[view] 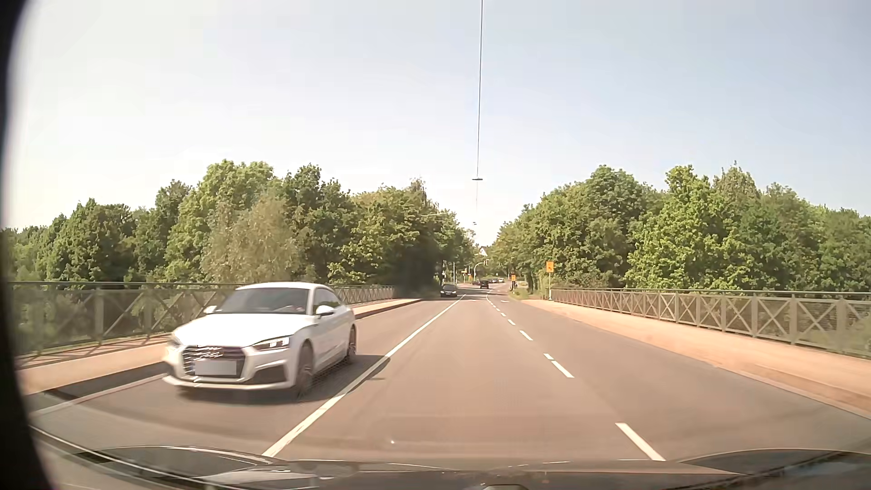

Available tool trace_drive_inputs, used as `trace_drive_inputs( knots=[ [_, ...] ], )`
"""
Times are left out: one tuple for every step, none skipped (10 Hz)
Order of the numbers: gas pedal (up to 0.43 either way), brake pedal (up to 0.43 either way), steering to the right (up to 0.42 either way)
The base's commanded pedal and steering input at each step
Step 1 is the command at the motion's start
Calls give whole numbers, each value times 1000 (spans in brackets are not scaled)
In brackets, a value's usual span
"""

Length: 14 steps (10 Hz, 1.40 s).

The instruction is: Follow the waypoints while adhering to traffic rules and regulations

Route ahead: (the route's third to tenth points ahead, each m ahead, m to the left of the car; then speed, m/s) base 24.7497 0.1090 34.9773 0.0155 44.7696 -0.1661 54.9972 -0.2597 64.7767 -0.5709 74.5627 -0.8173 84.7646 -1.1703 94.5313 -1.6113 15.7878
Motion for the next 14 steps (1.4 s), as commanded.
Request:
trace_drive_inputs(
  knots=[
    [398, 0, 7],
    [398, 0, 6],
    [390, 0, 5],
    [339, 0, 3],
    [287, 0, 2],
    [268, 0, 2],
    [240, 0, 1],
    [228, 0, 1],
    [209, 0, 1],
    [189, 0, 1],
    [177, 0, 1],
    [177, 0, 1],
    [177, 0, 1],
    [169, 0, 1]
  ],
)
